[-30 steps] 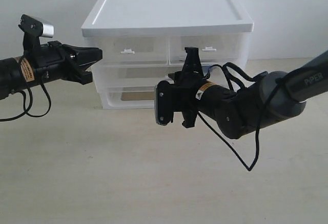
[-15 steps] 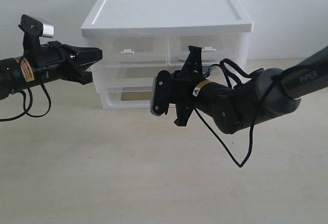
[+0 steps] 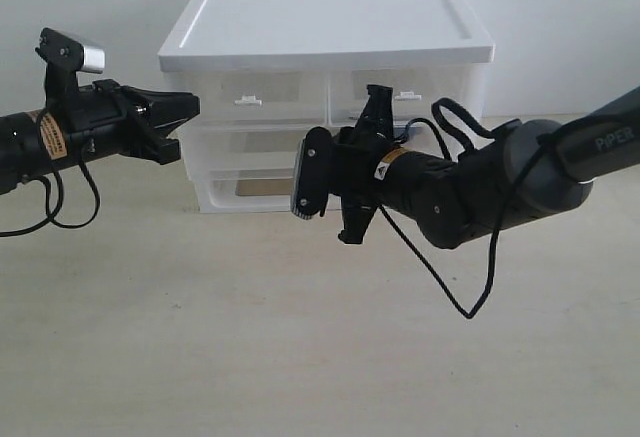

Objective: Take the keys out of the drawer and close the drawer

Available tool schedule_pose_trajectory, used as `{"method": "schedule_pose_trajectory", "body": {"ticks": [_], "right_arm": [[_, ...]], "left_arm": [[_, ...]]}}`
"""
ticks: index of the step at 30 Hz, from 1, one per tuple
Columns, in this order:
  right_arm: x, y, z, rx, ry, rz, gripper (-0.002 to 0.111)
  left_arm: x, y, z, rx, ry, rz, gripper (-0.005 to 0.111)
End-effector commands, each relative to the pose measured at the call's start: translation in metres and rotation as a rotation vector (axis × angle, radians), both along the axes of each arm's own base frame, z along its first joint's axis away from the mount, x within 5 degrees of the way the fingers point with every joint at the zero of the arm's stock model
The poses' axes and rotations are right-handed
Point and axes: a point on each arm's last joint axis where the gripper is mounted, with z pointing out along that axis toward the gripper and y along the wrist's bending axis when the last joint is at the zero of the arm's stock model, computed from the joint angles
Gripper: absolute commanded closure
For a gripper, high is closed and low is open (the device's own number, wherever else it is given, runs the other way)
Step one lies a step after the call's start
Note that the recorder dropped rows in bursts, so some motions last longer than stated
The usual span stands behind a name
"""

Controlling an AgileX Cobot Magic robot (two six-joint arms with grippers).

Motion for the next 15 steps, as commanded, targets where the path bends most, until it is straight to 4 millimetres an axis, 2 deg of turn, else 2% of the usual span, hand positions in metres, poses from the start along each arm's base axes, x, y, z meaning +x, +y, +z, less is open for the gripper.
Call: {"method": "schedule_pose_trajectory", "body": {"ticks": [1, 7, 8, 11, 15], "right_arm": [[0.009, 0.002, -0.008, -0.044, -0.013, -0.007, 0.08], [0.017, 0.002, -0.02, -0.066, -0.007, -0.053, 0.082], [0.018, 0.001, -0.02, -0.058, -0.004, -0.065, 0.085], [0.018, -0.001, -0.02, -0.064, 0.003, -0.097, 0.108], [0.011, 0.005, -0.025, -0.11, 0.051, -0.09, 0.108]], "left_arm": [[0.002, -0.001, 0.001, -0.006, -0.002, 0.008, 0.102], [0.002, -0.001, 0.001, -0.009, -0.004, 0.006, 0.102], [0.002, -0.001, 0.001, -0.009, -0.004, 0.006, 0.102], [0.002, -0.001, 0.001, -0.009, -0.004, 0.006, 0.102], [0.002, -0.001, 0.001, -0.009, -0.004, 0.006, 0.102]]}}
